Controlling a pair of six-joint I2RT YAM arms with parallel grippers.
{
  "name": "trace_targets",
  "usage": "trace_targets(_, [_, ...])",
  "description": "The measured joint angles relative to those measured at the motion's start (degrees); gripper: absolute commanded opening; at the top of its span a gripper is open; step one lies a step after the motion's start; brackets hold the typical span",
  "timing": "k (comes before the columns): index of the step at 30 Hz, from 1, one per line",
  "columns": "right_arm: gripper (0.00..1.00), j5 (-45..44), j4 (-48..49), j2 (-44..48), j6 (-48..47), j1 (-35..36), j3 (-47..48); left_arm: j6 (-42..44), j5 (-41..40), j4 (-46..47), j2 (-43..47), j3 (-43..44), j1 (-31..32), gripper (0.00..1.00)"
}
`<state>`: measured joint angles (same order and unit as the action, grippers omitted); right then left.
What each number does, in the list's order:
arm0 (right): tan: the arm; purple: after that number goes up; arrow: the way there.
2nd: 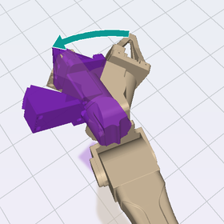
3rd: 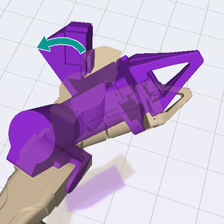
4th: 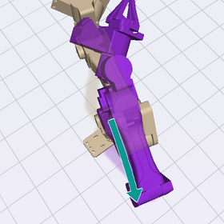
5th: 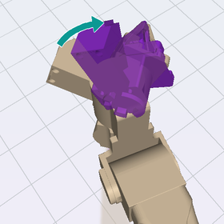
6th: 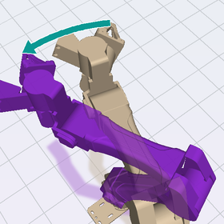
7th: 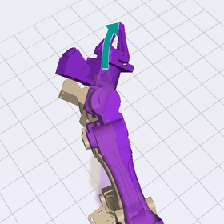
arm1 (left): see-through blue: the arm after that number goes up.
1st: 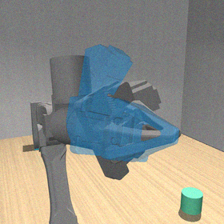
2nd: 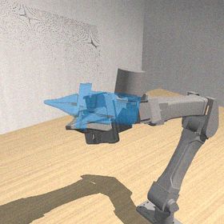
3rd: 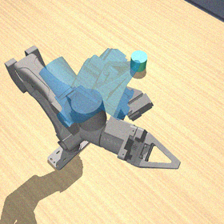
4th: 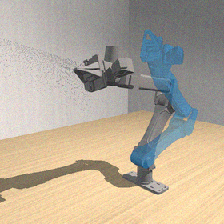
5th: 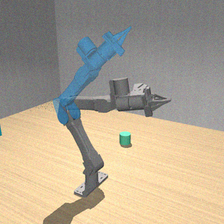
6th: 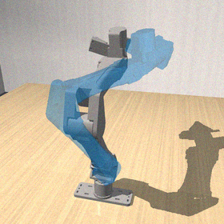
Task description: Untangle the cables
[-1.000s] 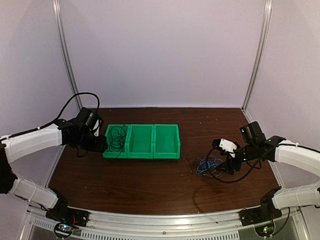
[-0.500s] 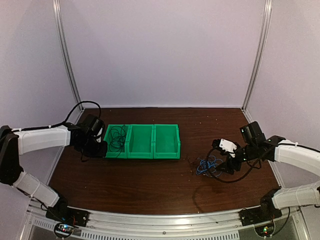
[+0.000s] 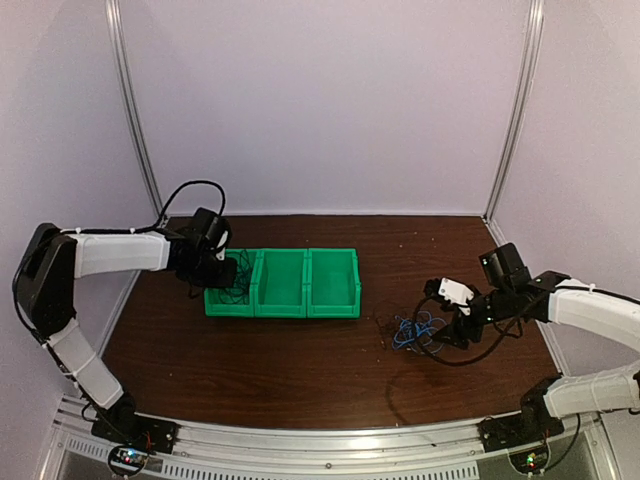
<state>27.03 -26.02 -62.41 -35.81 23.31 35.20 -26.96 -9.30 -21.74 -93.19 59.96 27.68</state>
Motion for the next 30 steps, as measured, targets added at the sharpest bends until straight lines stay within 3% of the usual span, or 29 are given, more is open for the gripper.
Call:
trace_targets(3, [0.80,0.11,-0.13,0.00,0.02,-0.20,0.00,0.74,0.33,0.74,-3.43,1.05,0.00,0.00])
trace_targets(4, [0.80,0.17,-0.17,0.04,0.02,-0.26,0.00,0.96,0.57,0.68,-4.07,1.36,0.00,0.04])
trace_targets(10, [0.75,0.15,-0.24,0.72,1.03,-0.92,0.33,2.82,1.44,-0.50,-3.32,4.17,0.00,0.46])
trace_targets(13, [0.69,0.15,-0.72,-0.09,1.46,-1.70,1.92,3.76,-0.02,-2.51,-0.74,5.81,0.00,0.57])
trace_targets(18, [0.71,0.20,-2.43,-5.81,0.72,-4.17,6.88,5.81,-2.12,-7.56,2.73,10.82,0.00,0.65])
trace_targets(25, [0.72,-0.35,-6.21,-11.82,-1.31,-6.43,8.85,9.22,-1.20,-10.62,9.79,11.69,0.20,0.64])
trace_targets(30, [0.64,-1.29,-7.80,-13.90,-1.90,-7.67,8.85,12.00,0.07,-8.07,16.33,11.63,2.23,0.63])
